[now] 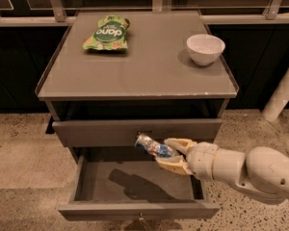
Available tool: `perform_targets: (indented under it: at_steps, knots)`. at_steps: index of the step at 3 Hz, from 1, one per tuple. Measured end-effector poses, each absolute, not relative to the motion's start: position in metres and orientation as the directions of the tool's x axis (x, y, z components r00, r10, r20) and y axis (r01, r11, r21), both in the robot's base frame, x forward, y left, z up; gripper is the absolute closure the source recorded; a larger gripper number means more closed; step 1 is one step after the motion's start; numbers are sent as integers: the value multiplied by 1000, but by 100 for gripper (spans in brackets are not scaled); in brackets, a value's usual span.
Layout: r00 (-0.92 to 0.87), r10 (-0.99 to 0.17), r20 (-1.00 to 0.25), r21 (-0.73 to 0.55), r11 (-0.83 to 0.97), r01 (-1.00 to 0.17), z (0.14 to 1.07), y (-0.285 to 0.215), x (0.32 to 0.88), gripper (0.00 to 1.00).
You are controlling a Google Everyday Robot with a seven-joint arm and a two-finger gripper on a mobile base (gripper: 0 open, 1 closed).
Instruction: Pick redbull can from middle drawer and place on counter
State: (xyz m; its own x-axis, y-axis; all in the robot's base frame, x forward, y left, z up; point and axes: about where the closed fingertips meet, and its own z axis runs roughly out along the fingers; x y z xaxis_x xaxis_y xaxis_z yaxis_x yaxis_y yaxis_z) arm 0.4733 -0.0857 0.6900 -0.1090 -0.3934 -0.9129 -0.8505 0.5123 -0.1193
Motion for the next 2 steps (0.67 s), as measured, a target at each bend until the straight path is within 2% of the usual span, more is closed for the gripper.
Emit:
perform_targets:
  at_steps: [2]
  knots:
    - [6,-495,-869,-273,469,-840,803,-68,467,100]
